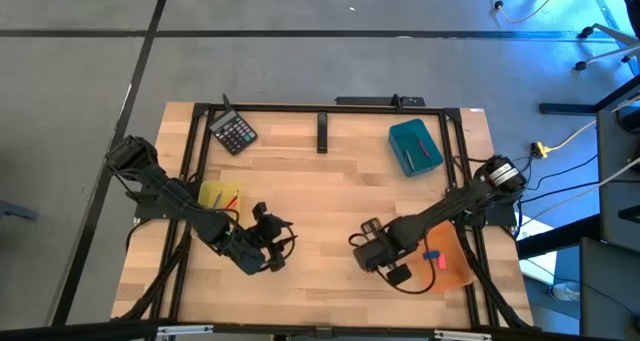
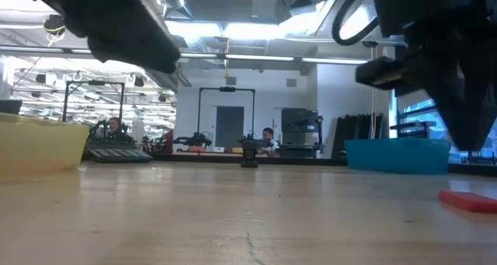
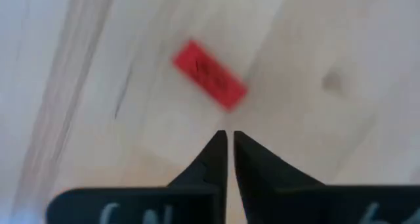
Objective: Sort crayons/erasers/pens/pencils in bins
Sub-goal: Put the red eraser into the orange bin
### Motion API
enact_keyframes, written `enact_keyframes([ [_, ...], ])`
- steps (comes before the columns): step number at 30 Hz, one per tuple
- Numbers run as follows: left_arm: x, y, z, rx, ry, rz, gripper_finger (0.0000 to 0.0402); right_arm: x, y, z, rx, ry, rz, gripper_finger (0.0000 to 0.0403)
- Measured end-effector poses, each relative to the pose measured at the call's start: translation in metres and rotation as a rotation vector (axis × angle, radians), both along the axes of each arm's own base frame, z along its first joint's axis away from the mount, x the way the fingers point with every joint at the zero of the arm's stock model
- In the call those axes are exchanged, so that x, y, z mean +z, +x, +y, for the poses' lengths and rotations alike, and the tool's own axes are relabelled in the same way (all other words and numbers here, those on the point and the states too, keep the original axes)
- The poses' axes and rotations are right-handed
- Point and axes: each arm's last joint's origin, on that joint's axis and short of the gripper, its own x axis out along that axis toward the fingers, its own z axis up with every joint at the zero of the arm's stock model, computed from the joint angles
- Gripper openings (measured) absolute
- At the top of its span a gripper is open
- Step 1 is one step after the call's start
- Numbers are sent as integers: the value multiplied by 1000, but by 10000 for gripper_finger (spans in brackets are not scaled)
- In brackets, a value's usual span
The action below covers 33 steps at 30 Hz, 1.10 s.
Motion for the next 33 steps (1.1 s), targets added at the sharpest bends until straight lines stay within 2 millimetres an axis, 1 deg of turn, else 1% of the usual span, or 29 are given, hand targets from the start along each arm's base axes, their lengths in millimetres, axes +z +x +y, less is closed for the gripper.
enact_keyframes([
  [3, 1, 3, 2, 5, -15, -17, 168, -8, 6, 7, 105, -29, -65, 64],
  [5, 2, 3, 2, 6, -17, -19, 168, -13, 7, 10, 189, -57, -72, 89],
  [8, 2, 4, 2, 4, -16, -19, 168, -19, 7, 12, 285, -54, -59, 121],
  [10, 2, 4, 2, 4, -15, -18, 168, -23, 8, 12, 335, -49, -43, 136],
  [13, 2, 5, 4, 11, -10, -17, 168, -28, 10, 12, 405, -55, -47, 145],
  [17, 2, 6, 7, 18, -4, -14, 168, -37, 17, 13, 444, -50, -72, 146],
  [22, 2, 6, 7, 15, 3, -10, 168, -44, 19, 15, 491, -53, -62, 144],
  [25, 2, 6, 7, 14, 3, -9, 168, -45, 19, 15, 492, -52, -59, 127],
  [31, 1, 6, 7, 13, 2, -8, 168, -41, 21, 16, 489, -56, -48, 72],
  [33, 1, 6, 7, 13, 2, -8, 168, -39, 21, 16, 476, -57, -42, 64],
])
